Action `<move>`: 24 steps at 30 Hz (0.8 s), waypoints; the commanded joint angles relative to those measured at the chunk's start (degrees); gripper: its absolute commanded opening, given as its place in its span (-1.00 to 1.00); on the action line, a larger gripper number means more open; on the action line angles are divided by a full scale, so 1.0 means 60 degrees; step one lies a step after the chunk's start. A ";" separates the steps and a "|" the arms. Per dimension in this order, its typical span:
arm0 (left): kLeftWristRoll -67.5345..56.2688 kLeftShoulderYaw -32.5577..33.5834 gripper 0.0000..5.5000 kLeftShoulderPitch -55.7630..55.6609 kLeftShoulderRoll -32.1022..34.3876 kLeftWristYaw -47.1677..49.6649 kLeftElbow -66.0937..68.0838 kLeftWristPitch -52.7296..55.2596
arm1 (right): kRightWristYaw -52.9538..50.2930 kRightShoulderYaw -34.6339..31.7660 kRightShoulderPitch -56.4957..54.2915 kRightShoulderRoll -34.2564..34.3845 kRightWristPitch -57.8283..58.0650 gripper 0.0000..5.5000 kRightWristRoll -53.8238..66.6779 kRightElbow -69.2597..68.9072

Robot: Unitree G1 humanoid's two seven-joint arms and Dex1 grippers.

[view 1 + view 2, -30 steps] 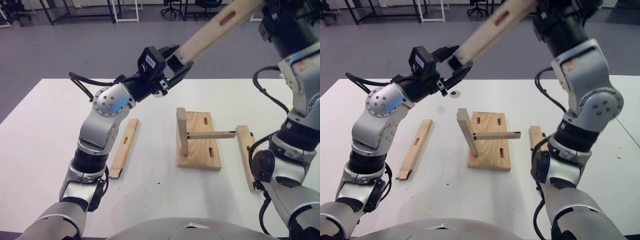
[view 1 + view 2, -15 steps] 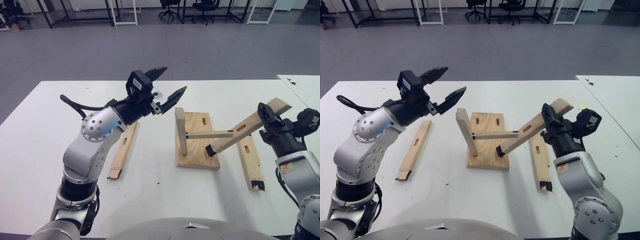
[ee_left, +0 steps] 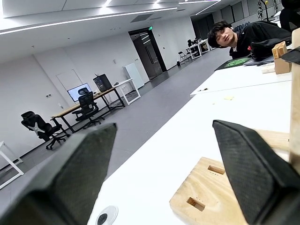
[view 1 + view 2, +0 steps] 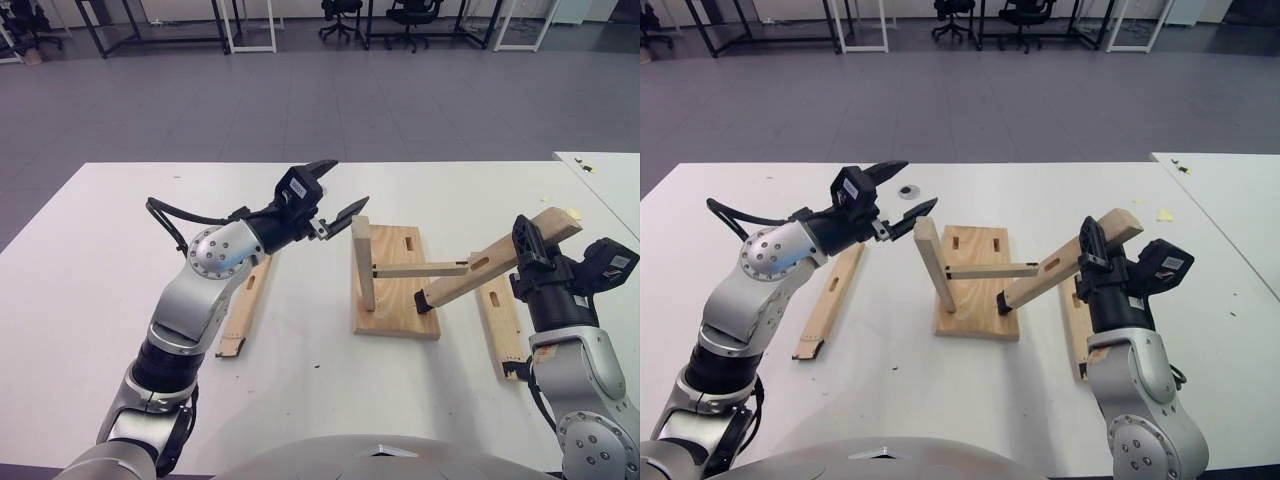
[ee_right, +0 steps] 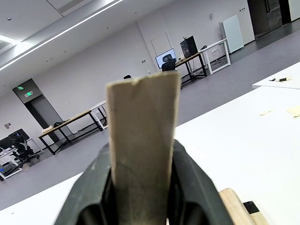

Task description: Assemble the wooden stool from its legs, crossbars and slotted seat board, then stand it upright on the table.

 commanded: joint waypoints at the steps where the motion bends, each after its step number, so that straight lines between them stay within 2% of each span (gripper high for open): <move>1: 0.0231 -0.0084 0.37 0.0064 0.0062 -0.0087 -0.0232 -0.0051 | 0.0047 0.0065 0.0476 -0.0003 0.0219 -0.63 -0.0316 -0.0103; 6: 0.0558 -0.0321 0.37 -0.0022 -0.0052 -0.0039 -0.0133 -0.0138 | 0.0249 0.0903 0.0815 -0.0077 0.0326 -0.63 -0.1487 -0.0068; 14: 0.1007 -0.0436 0.37 -0.0150 -0.0257 0.0036 0.0241 -0.0344 | 0.0872 0.1658 0.1879 0.0140 -0.0249 -0.63 -0.2983 0.0099; 21: 0.1594 -0.0874 0.37 0.0101 -0.0538 0.0204 0.0305 -0.0541 | 0.1411 0.2024 0.1535 -0.0564 0.0537 -0.63 -0.3745 0.0407; 24: 0.1917 -0.1067 0.37 0.0115 -0.0708 0.0361 0.0437 -0.0708 | 0.1665 0.1966 0.1149 -0.0956 0.1575 -0.32 -0.3219 0.0460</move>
